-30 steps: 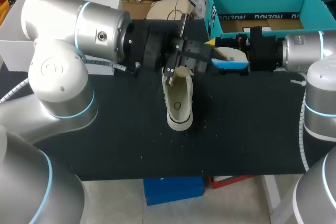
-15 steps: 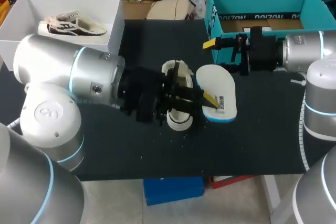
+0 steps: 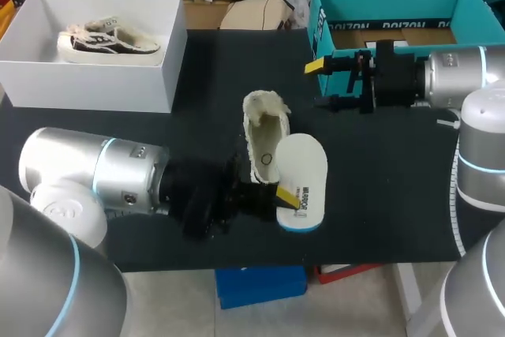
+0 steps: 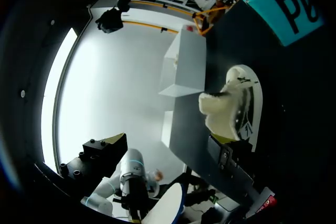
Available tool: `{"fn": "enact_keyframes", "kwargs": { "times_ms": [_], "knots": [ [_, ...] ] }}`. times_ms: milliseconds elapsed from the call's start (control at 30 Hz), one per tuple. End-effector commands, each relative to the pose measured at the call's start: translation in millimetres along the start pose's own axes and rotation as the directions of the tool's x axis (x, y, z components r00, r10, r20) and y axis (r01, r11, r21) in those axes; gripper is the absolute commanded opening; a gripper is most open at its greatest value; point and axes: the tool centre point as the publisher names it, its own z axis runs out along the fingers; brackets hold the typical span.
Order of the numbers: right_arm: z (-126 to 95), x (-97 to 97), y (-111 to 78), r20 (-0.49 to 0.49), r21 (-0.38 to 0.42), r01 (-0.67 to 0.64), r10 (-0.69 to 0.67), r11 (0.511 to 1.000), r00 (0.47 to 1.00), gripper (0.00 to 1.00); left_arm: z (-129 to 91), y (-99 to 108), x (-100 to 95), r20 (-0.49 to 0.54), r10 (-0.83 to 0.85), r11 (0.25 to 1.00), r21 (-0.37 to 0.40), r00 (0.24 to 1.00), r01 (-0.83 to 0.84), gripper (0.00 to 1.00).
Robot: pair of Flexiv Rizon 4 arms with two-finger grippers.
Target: Take the shoe out of the shoebox, open the shoe tongue, remove and reinsert the insole, then place the shoe into the shoebox
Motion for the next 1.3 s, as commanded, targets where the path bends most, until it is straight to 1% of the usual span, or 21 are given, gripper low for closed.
{"fn": "enact_keyframes", "kwargs": {
  "times_ms": [33, 233, 267, 300, 367, 400, 433, 467, 500, 533, 567, 633, 733, 867, 1033, 1067, 1133, 1300],
  "knots": [
    [1.5, -0.7, -0.9, -0.001, -0.004, 0.0, 0.0, 1.0, 1.0, 1.0, -1.7, -6.4, 6.7, 0.037, 0.003, 1.0, -0.011, 0.999, -0.003, 0.0],
    [1.5, -0.7, -0.9, -0.001, -0.004, 0.0, 0.0, 1.0, 1.0, 1.0, -1.7, -6.4, 6.7, 0.037, 0.003, 1.0, -0.011, 0.999, -0.003, 0.0],
    [1.5, -0.7, -0.9, -0.001, -0.004, 0.0, 0.0, 1.0, 1.0, 1.0, 2.5, -11.0, 6.2, 0.038, 0.063, 0.998, -0.012, 0.997, -0.063, 0.0],
    [1.5, -0.7, -0.9, -0.001, -0.004, 0.0, 0.0, 1.0, 1.0, 1.0, 6.5, -13.7, 8.6, 0.012, 0.098, 0.995, -0.015, 0.995, -0.098, 0.0],
    [1.5, -0.7, -0.9, -0.001, -0.004, 0.0, 0.0, 1.0, 1.0, 1.0, 13.0, -15.3, 16.1, 0.01, 0.174, 0.985, -0.014, 0.985, -0.174, 0.0],
    [1.5, -0.7, -0.9, -0.001, -0.004, 0.0, 0.0, 1.0, 1.0, 1.0, 15.3, -15.1, 21.1, 0.008, 0.181, 0.983, -0.014, 0.984, -0.181, 0.0],
    [1.5, -0.7, -0.9, -0.001, -0.004, 0.0, 0.0, 1.0, 1.0, 1.0, 17.4, -16.3, 25.1, -0.011, 0.232, 0.973, -0.016, 0.973, -0.232, 0.0],
    [1.5, -0.7, -0.9, -0.001, -0.004, 0.0, 0.0, 1.0, 1.0, 1.0, 20.8, -20.2, 29.1, -0.02, 0.278, 0.961, 0.001, 0.96, -0.278, 0.0],
    [1.5, -0.7, -0.9, -0.001, -0.004, 0.0, 0.0, 1.0, 1.0, 1.0, 22.3, -21.0, 32.8, -0.017, 0.283, 0.959, 0.009, 0.959, -0.283, 0.0],
    [1.5, -0.7, -0.9, -0.001, -0.004, 0.0, 0.0, 1.0, 1.0, 1.0, 23.9, -22.1, 36.9, -0.022, 0.329, 0.944, 0.01, 0.944, -0.329, 0.0],
    [1.5, -0.7, -0.9, -0.001, -0.004, 0.0, 0.0, 1.0, 1.0, 1.0, 24.6, -22.3, 41.0, -0.003, 0.326, 0.945, 0.016, 0.946, -0.326, 0.0],
    [1.5, -0.7, -0.9, -0.001, -0.004, 0.0, 0.0, 1.0, 1.0, 1.0, 24.9, -20.6, 49.0, 0.004, 0.356, 0.934, 0.006, 0.934, -0.356, 0.0],
    [1.5, -0.7, -0.9, -0.001, -0.004, 0.0, 0.0, 1.0, 1.0, 1.0, 23.7, -15.6, 58.7, 0.006, 0.387, 0.922, -0.008, 0.922, -0.387, 0.0],
    [1.5, -0.7, -0.9, -0.001, -0.004, 0.0, 0.0, 1.0, 1.0, 1.0, 20.7, -8.0, 66.9, 0.014, 0.392, 0.92, -0.009, 0.92, -0.392, 0.0],
    [1.5, -0.7, -0.9, -0.001, -0.004, 0.0, 0.0, 1.0, 1.0, 1.0, 13.1, 9.7, 74.9, -0.006, 0.383, 0.922, -0.053, 0.924, -0.383, 0.0],
    [1.5, -0.7, -0.9, -0.001, -0.004, 0.0, 0.0, 1.0, 1.0, 1.0, 11.3, 12.7, 75.5, 0.009, 0.384, 0.922, -0.051, 0.923, -0.383, 0.0],
    [1.5, -0.7, -0.9, -0.001, -0.004, 0.0, 0.0, 1.0, 1.0, 1.0, 9.1, 18.7, 77.3, -0.017, 0.391, 0.918, -0.058, 0.92, -0.392, 0.0],
    [1.5, -0.7, -0.9, -0.001, -0.004, 0.0, 0.0, 1.0, 1.0, 1.0, -1.9, 40.4, 80.1, -0.03, 0.382, 0.921, -0.065, 0.924, -0.384, 0.0]
  ]
}}
